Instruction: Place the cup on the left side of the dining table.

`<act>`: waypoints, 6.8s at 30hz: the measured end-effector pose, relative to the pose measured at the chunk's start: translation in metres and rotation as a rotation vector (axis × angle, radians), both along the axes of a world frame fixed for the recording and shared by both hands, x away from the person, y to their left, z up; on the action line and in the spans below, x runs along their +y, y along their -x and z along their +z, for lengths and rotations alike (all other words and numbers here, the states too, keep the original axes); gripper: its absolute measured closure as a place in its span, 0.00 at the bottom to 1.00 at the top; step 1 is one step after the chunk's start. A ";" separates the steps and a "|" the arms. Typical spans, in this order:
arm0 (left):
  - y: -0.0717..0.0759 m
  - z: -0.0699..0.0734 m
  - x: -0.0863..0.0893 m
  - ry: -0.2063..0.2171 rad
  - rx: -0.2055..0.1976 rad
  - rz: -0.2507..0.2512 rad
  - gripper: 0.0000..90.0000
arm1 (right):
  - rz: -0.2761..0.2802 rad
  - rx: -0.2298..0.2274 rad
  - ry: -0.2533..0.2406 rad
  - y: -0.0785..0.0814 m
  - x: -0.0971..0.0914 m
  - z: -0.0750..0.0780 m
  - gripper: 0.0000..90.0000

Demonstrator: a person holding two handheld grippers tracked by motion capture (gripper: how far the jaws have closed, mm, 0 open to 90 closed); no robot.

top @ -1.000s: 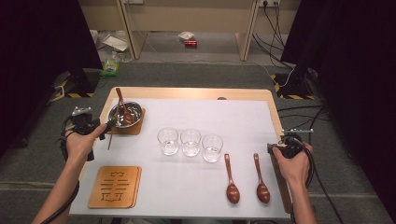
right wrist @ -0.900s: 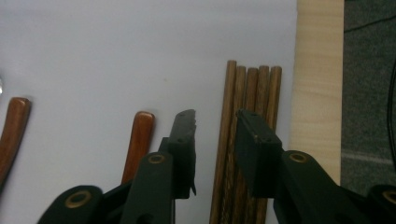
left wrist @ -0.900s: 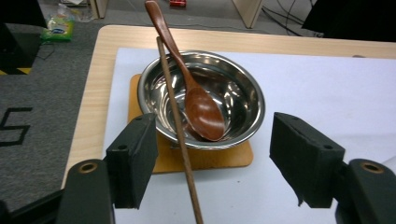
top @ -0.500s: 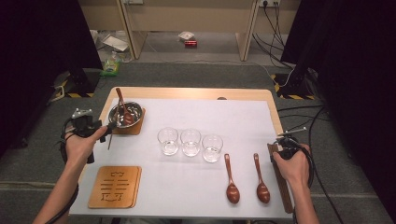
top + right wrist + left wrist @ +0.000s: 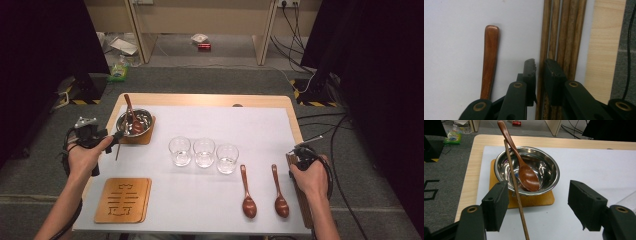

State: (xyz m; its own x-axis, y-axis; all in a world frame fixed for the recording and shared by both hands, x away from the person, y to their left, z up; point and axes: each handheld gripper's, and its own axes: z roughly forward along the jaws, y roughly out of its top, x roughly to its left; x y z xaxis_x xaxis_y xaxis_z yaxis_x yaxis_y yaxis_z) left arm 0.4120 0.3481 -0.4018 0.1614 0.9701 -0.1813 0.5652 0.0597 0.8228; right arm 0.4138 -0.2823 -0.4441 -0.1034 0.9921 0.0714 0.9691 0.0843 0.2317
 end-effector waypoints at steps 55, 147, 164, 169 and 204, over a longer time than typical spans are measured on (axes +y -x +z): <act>0.000 0.008 -0.003 0.003 -0.022 -0.008 0.37 | -0.028 -0.043 0.014 -0.006 0.015 0.036 0.95; -0.030 0.028 -0.053 0.017 -0.083 -0.105 0.38 | 0.114 -0.743 -0.148 -0.046 0.108 0.096 0.95; -0.039 0.034 -0.062 0.012 -0.112 -0.104 0.38 | 0.138 -0.793 -0.163 -0.058 0.122 0.098 0.95; -0.041 0.037 -0.066 0.016 -0.127 -0.110 0.38 | 0.144 -0.808 -0.172 -0.060 0.126 0.099 0.95; -0.053 0.058 -0.104 0.059 -0.181 -0.182 0.39 | 0.226 -0.869 -0.244 -0.069 0.171 0.108 0.95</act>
State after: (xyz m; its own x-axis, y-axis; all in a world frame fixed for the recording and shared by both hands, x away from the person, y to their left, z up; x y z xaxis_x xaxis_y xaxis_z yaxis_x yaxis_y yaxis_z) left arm 0.4652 0.2443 -0.3442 0.3671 0.9108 -0.1887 0.4153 0.0211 0.9094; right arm 0.4827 -0.1112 -0.3361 -0.4069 0.9097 0.0825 0.4133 0.1028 0.9048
